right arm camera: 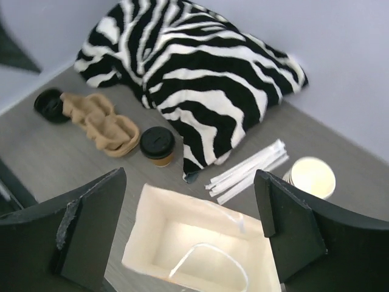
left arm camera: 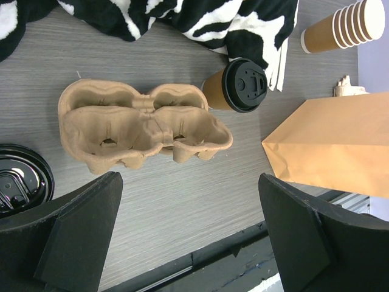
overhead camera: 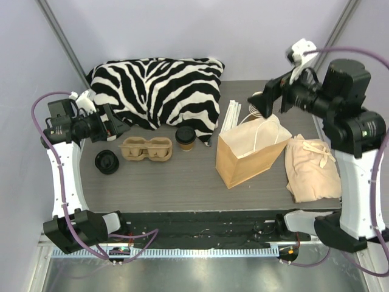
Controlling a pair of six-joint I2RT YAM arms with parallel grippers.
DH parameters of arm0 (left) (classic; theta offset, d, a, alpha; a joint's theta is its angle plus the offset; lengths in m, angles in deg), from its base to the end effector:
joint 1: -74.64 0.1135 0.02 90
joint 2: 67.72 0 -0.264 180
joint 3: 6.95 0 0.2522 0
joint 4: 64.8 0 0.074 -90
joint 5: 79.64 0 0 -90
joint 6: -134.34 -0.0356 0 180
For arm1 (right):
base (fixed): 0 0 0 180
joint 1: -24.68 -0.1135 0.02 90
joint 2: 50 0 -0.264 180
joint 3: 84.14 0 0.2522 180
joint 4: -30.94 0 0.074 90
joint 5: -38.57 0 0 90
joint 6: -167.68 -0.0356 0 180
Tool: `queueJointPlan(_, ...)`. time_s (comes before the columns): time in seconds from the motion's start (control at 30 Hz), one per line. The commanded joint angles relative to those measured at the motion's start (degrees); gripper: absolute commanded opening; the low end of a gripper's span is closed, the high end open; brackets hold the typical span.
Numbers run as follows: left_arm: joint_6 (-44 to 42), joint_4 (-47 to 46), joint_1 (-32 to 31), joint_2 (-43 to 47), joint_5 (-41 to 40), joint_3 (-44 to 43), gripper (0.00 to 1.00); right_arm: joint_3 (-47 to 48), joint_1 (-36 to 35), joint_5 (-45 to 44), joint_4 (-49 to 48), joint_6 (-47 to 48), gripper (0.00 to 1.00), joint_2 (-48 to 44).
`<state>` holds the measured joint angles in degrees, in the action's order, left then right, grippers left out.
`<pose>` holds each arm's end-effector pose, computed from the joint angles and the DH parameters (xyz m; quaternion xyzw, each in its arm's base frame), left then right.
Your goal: Pack the takeout coffee
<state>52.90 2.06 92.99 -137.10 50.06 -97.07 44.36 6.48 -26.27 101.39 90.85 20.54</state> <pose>0.2285 0.0518 0.3768 -0.0796 0.8780 -0.2838 0.3770 0.1563 0.0673 0.5532 -0.3370 0.6959 0.1965 0.6029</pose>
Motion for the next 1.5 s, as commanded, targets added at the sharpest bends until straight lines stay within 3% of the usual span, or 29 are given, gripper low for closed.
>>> queueJointPlan(0.0,-0.3,-0.5,-0.1,0.0,1.2,-0.9,1.00,4.3,11.7,-3.6,2.3,-19.7,0.93,7.0)
queueJointPlan(0.07,-0.9,-0.2,-0.2,0.6,0.8,-1.1,1.00,6.3,22.0,1.7,5.6,-20.7,0.89,9.3)
queueJointPlan(0.27,-2.4,-0.1,-0.1,2.3,-0.2,0.2,1.00,2.7,30.8,8.7,15.8,-14.3,0.84,12.3)
queueJointPlan(0.43,-3.3,1.5,-0.1,1.4,-0.6,0.2,1.00,-11.7,31.1,11.2,16.6,-9.5,0.81,5.8)
queueJointPlan(0.53,-2.4,2.2,-0.1,0.6,-0.6,0.3,1.00,-15.7,31.1,9.8,15.8,-8.6,0.80,4.5)
queueJointPlan(1.17,-0.4,2.2,-0.1,1.5,-4.4,2.3,1.00,-23.5,31.1,4.5,9.6,-6.2,0.72,7.0)
queueJointPlan(1.47,4.2,0.9,-0.1,4.0,-4.5,6.7,1.00,-28.0,31.1,3.0,8.3,-4.8,0.72,6.7)
